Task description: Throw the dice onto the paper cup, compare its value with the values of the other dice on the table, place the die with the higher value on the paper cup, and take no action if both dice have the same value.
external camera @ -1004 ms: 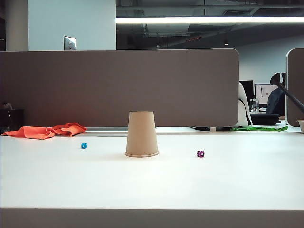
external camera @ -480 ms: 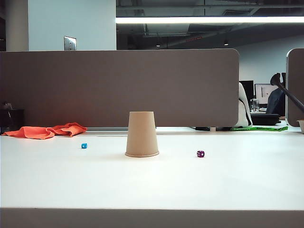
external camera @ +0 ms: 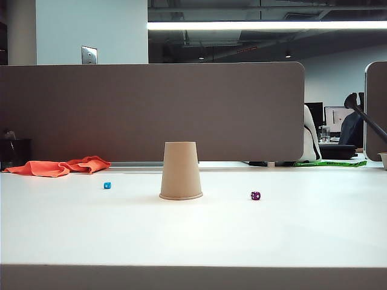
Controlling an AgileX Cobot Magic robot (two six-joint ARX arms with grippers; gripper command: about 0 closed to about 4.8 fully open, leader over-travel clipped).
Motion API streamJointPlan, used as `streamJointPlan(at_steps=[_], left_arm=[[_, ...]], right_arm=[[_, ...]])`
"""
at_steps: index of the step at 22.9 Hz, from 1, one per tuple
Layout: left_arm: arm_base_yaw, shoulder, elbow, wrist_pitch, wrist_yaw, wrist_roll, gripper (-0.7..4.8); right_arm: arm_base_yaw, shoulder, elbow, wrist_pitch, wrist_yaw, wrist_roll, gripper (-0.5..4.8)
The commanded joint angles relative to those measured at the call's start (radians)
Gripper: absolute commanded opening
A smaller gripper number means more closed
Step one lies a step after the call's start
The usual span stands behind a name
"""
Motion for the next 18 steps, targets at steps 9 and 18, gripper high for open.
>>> streamJointPlan(at_steps=[9, 18], left_arm=[[-0.042, 0.001, -0.170, 0.197, -0.200, 0.052, -0.06], [-0.042, 0.001, -0.189, 0.131, -0.298, 0.093, -0.06]], right_arm=[[0.000, -0.001, -0.001, 0.020, -0.004, 0.025, -0.01], [0.000, 0.000, -0.001, -0.026, -0.003, 0.024, -0.01]])
